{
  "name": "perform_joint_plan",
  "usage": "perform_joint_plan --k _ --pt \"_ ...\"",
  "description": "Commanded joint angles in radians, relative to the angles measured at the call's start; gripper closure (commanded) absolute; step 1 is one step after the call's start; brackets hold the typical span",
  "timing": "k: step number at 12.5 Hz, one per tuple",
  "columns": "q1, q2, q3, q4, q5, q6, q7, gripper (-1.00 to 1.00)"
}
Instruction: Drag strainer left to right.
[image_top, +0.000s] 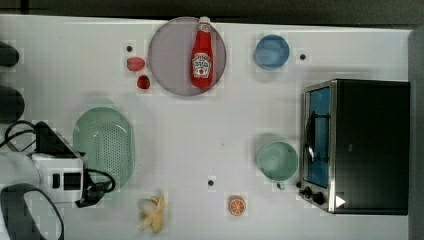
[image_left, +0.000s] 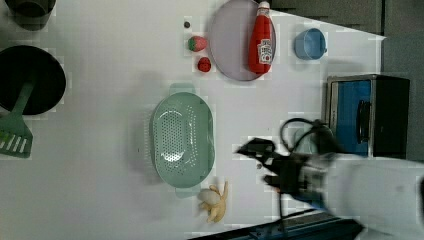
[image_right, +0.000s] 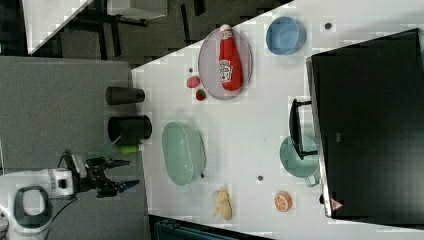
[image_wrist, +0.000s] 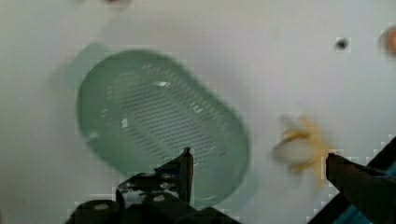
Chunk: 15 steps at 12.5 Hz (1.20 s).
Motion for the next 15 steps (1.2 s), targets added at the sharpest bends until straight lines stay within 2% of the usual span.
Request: perform_joint_plan --k 1,6,10,13,15 --pt "-0.014 0.1 0.034 -0.042 -0.022 0.15 0.422 -1.0" --pt "-0.014 0.322 0.037 -0.144 -0.054 0.495 0.695 -1.0" --pt "-0.01 0.476 0.024 -0.146 -0.151 0.621 0.827 -1.0" --pt "0.011 0.557 -0.033 -0.144 -0.236 0.688 0.857 -1.0" --pt "0.033 0.596 -0.076 -0.143 -0.249 0.745 0.857 -1.0"
